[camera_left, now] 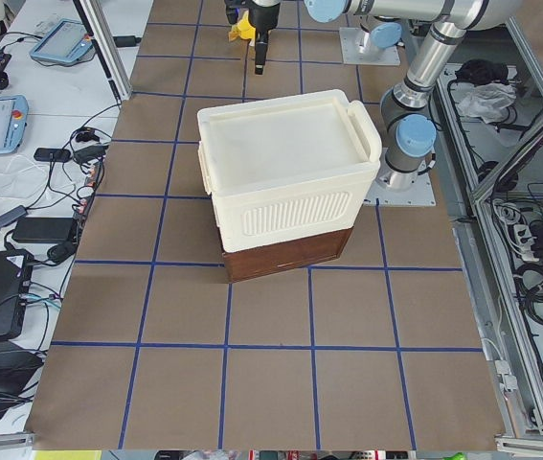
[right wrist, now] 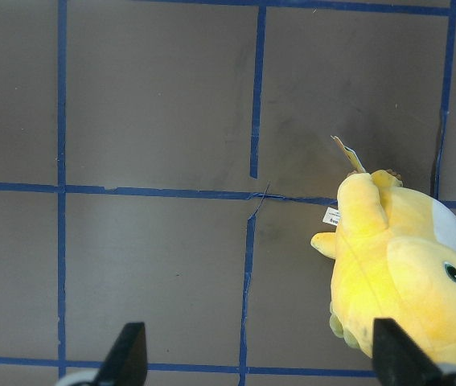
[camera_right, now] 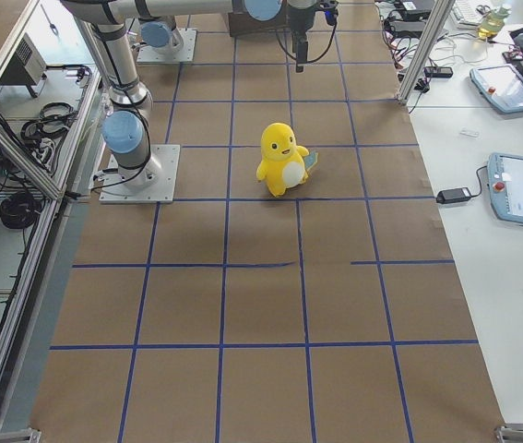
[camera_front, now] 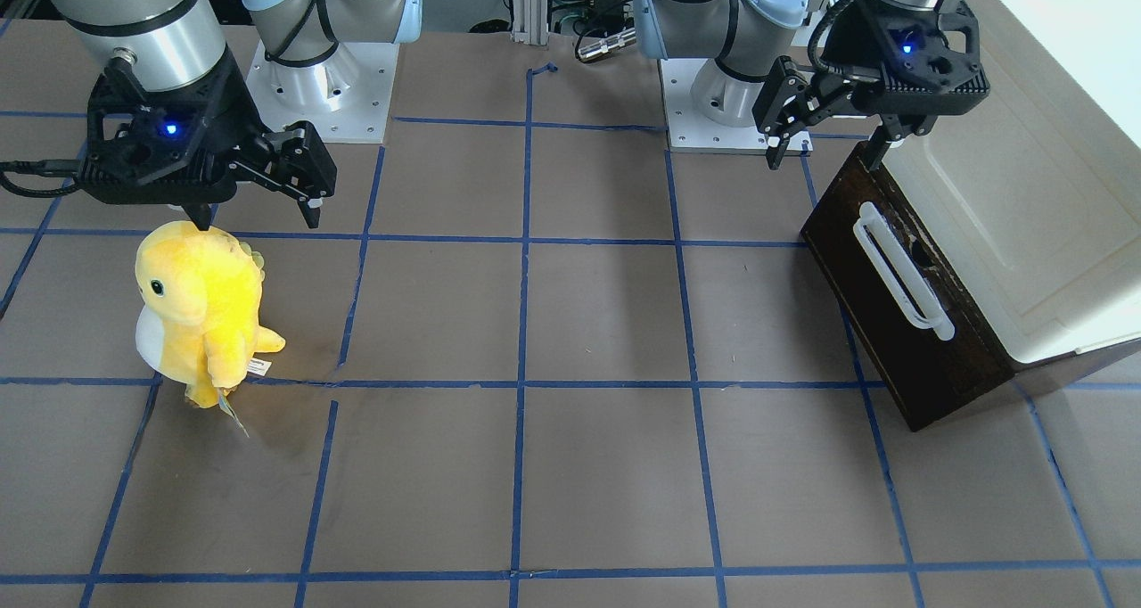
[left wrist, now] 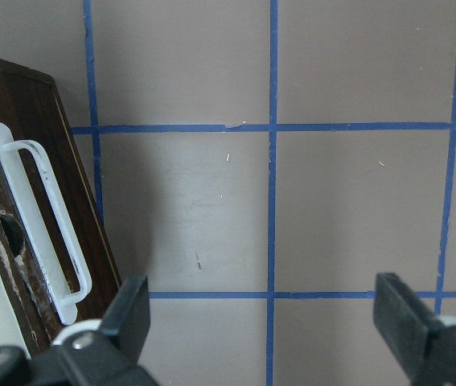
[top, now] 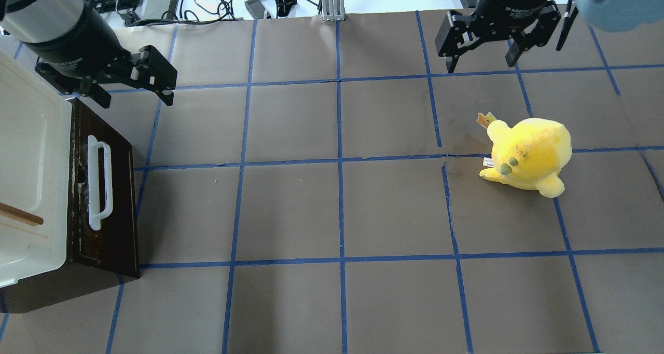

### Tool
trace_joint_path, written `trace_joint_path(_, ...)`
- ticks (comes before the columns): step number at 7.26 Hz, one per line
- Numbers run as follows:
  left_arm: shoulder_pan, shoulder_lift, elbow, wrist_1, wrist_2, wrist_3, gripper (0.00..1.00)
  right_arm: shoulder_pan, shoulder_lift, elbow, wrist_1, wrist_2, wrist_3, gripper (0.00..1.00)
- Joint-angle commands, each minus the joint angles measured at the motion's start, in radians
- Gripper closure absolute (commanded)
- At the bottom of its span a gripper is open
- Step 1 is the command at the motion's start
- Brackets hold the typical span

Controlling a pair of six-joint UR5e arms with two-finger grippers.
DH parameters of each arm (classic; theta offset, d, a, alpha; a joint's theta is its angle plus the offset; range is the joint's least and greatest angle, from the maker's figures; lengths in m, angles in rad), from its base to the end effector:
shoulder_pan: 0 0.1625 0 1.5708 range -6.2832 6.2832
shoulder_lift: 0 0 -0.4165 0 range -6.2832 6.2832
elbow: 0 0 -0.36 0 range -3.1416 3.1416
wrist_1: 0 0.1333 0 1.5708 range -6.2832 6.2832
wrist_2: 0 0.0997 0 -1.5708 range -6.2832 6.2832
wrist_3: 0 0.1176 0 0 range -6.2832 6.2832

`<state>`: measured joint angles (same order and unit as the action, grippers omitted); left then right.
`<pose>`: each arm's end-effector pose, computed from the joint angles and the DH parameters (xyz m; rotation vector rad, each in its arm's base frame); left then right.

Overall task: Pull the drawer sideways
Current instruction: 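Move the left gripper down to the white handle of the wooden drawer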

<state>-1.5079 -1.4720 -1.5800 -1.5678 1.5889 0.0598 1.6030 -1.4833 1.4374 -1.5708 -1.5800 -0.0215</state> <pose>-0.1040 -0.4350 0.5013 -0.0061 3.1146 -0.1423 0.1483 -0.4965 0.4810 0.0837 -3.1307 0.0720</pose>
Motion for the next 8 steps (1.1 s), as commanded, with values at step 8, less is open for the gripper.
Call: trace_joint_path(8, -0.082, -0.111, -0.035, 0.084, 0.207, -0.205, 0.0, 0.0, 0.0, 0.0, 0.0, 0.0, 0.0, 0.0)
